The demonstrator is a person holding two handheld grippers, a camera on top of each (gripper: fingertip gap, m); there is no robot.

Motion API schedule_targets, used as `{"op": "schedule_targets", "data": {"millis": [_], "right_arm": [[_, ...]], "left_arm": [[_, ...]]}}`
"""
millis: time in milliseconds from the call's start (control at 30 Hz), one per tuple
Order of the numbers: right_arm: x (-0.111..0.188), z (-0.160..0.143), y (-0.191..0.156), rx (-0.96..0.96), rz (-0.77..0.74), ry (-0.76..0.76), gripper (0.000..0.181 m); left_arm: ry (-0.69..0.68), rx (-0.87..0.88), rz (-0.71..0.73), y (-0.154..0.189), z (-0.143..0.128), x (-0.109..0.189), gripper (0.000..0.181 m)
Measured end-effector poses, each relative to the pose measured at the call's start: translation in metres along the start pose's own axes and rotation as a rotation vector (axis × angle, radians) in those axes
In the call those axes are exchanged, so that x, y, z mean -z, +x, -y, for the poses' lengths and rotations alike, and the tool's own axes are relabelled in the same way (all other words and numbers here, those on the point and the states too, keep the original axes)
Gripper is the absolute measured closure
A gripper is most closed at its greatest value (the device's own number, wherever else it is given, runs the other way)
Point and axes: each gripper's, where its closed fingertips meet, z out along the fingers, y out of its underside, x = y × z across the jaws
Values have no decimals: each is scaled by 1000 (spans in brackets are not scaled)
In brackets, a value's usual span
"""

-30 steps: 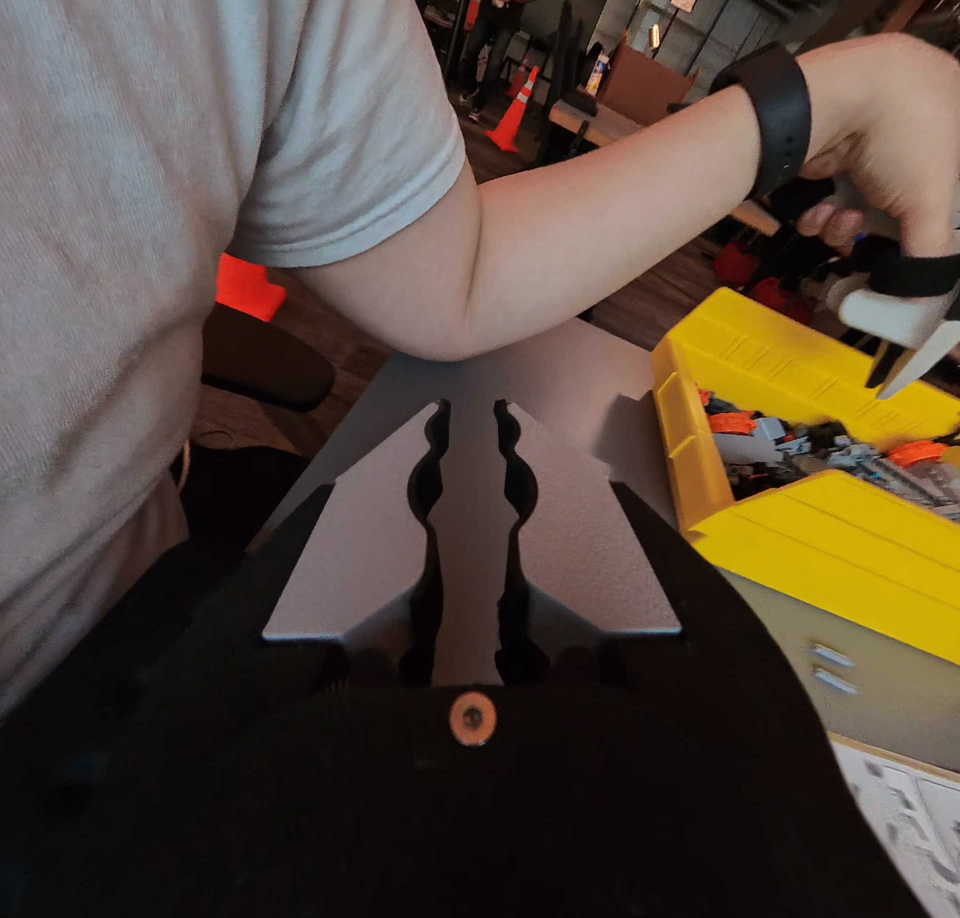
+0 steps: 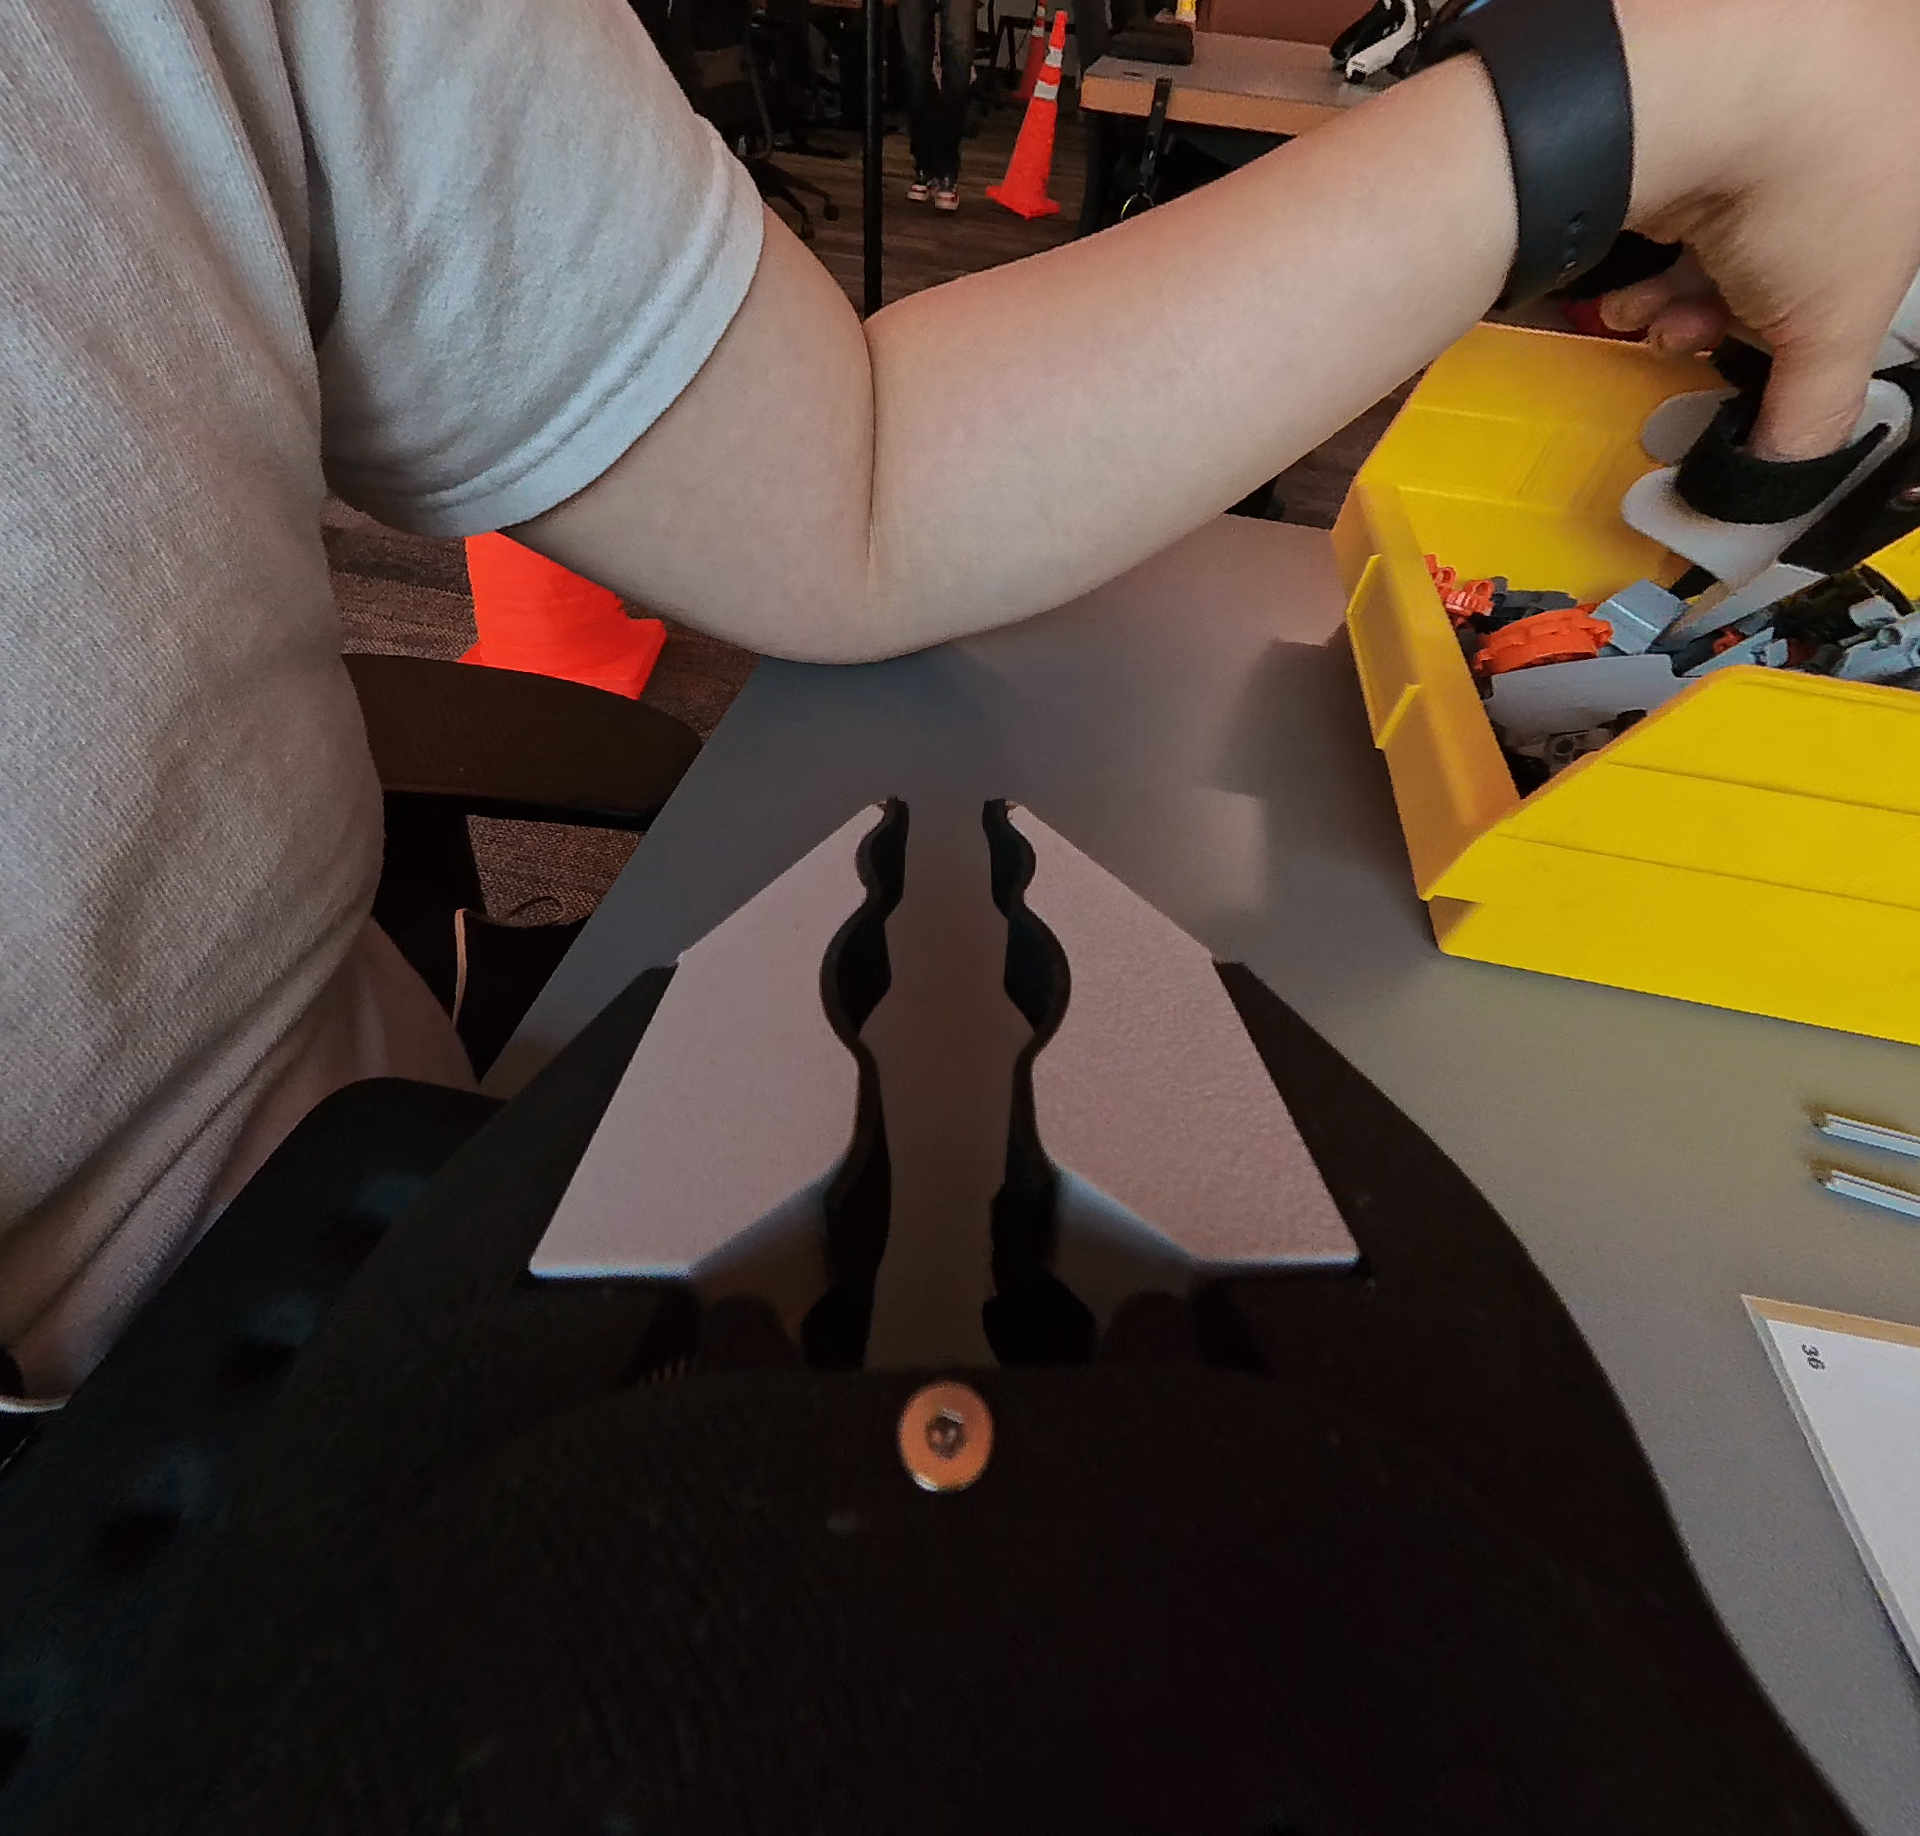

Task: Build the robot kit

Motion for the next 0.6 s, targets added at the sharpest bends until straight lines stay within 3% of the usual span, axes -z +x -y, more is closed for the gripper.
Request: {"op": "schedule_targets", "data": {"millis": [167, 300, 500, 600], "right_arm": [[0, -1, 0, 4, 0, -6, 167], [1, -1, 1, 1, -1, -7, 167], [-1, -4, 0, -3, 7, -20, 167], [-1, -5, -1, 1, 10, -27, 167]], "left_arm": [[4, -8, -4, 4, 1, 3, 167], [108, -7, -24, 10, 12, 25, 167], [266, -59, -355, 66, 30, 56, 154], [281, -30, -541, 90, 38, 66, 132]]}}
